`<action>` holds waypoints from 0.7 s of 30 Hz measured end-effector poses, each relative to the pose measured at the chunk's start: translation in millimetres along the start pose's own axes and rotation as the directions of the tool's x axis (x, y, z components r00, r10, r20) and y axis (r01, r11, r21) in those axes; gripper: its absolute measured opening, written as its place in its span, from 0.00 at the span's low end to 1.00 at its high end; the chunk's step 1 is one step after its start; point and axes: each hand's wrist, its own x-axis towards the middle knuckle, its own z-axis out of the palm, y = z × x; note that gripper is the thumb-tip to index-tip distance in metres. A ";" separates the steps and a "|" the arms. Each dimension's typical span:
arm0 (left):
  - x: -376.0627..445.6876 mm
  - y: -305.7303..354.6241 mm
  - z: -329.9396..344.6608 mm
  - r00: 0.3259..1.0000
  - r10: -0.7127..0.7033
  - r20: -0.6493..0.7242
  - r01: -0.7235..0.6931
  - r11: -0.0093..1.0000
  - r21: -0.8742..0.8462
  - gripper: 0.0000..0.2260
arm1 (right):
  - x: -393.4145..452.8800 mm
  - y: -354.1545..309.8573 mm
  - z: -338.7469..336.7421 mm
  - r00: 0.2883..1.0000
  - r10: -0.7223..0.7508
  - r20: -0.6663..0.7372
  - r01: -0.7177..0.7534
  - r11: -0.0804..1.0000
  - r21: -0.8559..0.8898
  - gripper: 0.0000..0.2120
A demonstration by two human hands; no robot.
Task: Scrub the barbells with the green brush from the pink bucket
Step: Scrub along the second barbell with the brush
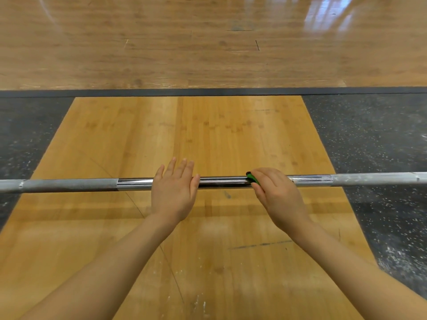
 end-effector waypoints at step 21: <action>-45.9 -2.4 -6.8 0.998 0.067 0.009 -0.066 0.998 -0.016 0.31 | -22.0 -50.3 -2.5 0.993 -0.090 0.076 0.087 0.996 0.037 0.18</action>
